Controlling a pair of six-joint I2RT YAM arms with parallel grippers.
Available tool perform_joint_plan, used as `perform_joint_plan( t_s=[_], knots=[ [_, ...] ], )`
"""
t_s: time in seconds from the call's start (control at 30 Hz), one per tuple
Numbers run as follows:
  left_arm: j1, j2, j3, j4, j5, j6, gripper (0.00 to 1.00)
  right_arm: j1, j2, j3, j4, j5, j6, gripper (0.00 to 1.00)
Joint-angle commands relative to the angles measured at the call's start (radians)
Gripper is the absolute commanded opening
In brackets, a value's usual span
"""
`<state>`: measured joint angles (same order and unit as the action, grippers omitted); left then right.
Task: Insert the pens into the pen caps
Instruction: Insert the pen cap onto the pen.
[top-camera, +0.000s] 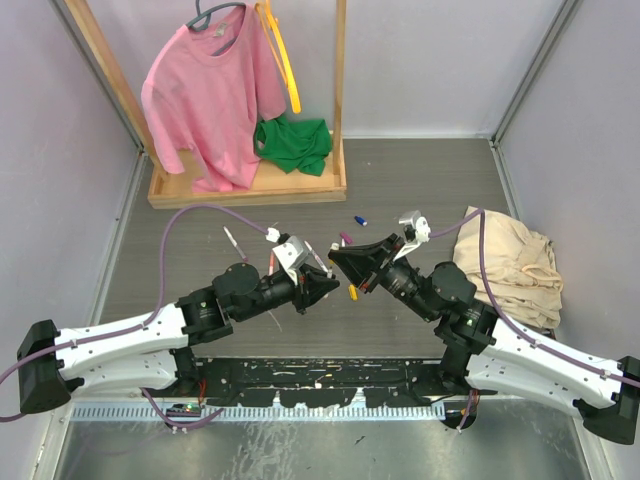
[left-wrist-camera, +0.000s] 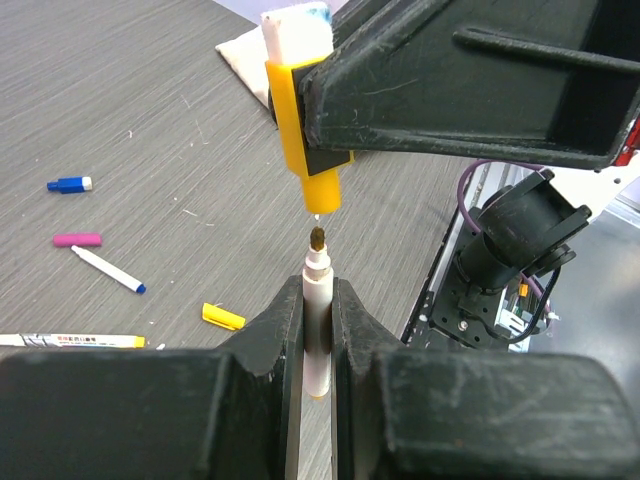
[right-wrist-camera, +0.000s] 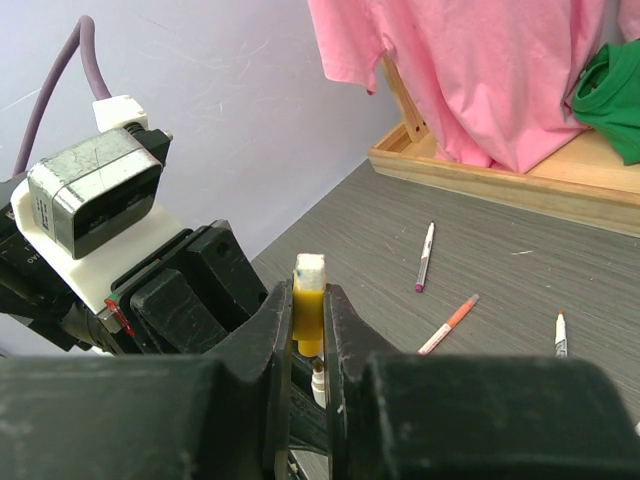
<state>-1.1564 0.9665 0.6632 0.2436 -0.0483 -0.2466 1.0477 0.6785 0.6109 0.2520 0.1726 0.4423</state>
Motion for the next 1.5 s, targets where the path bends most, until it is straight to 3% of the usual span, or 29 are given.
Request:
perform_joint_plan(
  t_s=[0.0, 0.87, 1.23, 1.47],
  knots=[
    [-0.001, -0.023, -0.001, 0.082, -0.014, 0.004, 0.00, 0.001, -0.019, 0.004, 0.023, -0.005, -0.019, 0.00],
    [0.000, -0.025, -0.005, 0.088, -0.027, 0.002, 0.00, 0.000, 0.009, -0.035, 0.011, -0.026, -0.028, 0.00],
    [0.000, -0.019, -0.003, 0.077, -0.097, -0.013, 0.00, 0.001, 0.013, -0.134, 0.095, -0.101, -0.070, 0.00],
    [0.004, -0.022, -0.039, 0.141, -0.113, -0.014, 0.00, 0.001, 0.010, -0.229, 0.105, -0.102, 0.020, 0.00]
  ],
)
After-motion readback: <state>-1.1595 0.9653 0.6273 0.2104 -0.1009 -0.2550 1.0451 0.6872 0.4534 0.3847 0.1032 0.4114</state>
